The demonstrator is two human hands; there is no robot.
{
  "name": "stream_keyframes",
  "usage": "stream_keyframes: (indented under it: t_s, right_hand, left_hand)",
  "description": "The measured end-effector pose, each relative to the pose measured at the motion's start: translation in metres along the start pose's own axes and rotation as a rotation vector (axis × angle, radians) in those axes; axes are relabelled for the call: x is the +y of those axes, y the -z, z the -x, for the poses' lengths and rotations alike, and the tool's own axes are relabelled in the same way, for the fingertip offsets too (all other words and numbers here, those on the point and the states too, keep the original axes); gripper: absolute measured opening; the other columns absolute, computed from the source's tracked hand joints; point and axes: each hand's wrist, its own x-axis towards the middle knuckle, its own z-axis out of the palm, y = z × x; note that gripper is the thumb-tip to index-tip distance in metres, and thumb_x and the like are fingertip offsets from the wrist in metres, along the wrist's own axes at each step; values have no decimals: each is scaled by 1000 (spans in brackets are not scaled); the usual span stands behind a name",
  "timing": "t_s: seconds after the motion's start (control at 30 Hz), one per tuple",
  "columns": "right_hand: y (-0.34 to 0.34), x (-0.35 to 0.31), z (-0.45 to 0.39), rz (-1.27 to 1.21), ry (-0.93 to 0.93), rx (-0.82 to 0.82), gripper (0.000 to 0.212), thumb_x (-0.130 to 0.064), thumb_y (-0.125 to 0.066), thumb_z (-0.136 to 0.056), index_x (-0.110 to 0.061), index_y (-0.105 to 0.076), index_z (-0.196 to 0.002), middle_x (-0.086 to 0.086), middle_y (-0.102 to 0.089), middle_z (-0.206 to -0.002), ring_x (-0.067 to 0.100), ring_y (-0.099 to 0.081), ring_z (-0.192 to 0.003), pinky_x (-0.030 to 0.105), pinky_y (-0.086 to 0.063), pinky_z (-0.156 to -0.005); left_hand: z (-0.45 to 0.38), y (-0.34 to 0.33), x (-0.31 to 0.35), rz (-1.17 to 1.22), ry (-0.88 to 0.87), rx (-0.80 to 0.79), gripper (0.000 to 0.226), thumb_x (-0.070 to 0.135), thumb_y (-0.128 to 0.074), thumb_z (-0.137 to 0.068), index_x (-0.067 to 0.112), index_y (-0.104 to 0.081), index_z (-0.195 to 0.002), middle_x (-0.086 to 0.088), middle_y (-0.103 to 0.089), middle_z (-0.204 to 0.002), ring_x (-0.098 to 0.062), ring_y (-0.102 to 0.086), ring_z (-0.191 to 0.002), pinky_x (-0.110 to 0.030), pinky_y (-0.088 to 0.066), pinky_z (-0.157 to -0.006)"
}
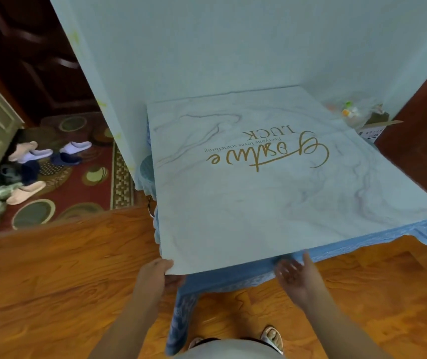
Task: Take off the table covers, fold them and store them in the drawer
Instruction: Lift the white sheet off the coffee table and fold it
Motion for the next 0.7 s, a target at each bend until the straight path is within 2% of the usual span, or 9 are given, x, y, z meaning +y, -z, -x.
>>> stream_keyframes:
  t_s: [0.1,0.17,0.3,0.37,0.47,0.5,0.6,0.63,0.7]
  right_hand:
    - [-10,-25,-5,-119,69,-52,54,-58,-57,-94,-8,-61,-115,8,-62,-108,27,-61,-102,49,-52,-96]
    - [-15,-41,-11,-90,95,-12,50,-54,-59,-95,-12,-63,-123,9,-66,-118,29,-63,-111,49,-54,-96]
    - [-17,-45,-19,128,25,165,32,-17,-56,-102,-7,-57,-132,12,-67,-103,28,-66,-89,43,-59,-59]
    - [-15,-32,-15,228,3,213,22,-6,-53,-101,-5,-55,-123,14,-61,-93,29,-61,-78,42,-60,-54]
    - [-5,-4,-7,199,-32,172,21,-8,-53,-102,-4,-56,-122,15,-64,-107,30,-62,-84,47,-56,-87]
    - [-2,4,-3,156,-57,146,22,-8,-54,-102,-5,-57,-123,16,-65,-114,30,-63,-89,48,-54,-92]
    - [6,19,10,240,-107,83,26,-8,-56,-101,-6,-57,-126,20,-65,-120,36,-65,-104,51,-57,-84]
    - [10,21,13,312,-132,43,27,-10,-56,-101,-6,-57,-127,20,-65,-120,38,-64,-108,51,-57,-83]
    - [23,17,17,431,-211,-63,32,-21,-57,-102,-6,-57,-130,22,-67,-120,41,-64,-112,49,-59,-81]
  left_hand:
    - [8,15,-3,94,30,11,18,4,-50,-101,-2,-62,-112,-25,-73,-103,-42,-72,-93,-52,-58,-90]
    - [13,26,-6,104,40,24,18,3,-50,-99,-3,-61,-113,-25,-70,-109,-42,-69,-102,-52,-58,-90]
    - [13,44,-16,97,58,103,17,4,-51,-99,-3,-64,-108,-25,-65,-116,-37,-63,-111,-49,-57,-92]
    - [16,45,-15,126,24,161,18,6,-50,-100,-1,-66,-106,-23,-66,-115,-33,-64,-108,-48,-56,-93]
    - [24,30,-5,244,-42,186,20,13,-49,-104,6,-67,-110,-15,-71,-108,-29,-65,-102,-50,-55,-95]
    - [25,22,-1,258,-73,173,20,14,-50,-105,9,-68,-110,-12,-73,-106,-30,-66,-102,-52,-55,-96]
    - [20,-12,8,50,-266,80,20,16,-53,-104,21,-72,-104,-8,-73,-106,-35,-67,-106,-56,-54,-94]
    - [17,-28,10,-49,-340,9,22,16,-52,-104,25,-72,-106,-5,-72,-111,-30,-67,-107,-51,-55,-94]
    - [18,-71,14,-228,-477,-150,24,15,-51,-104,23,-69,-119,3,-63,-128,-13,-63,-113,-27,-53,-97]
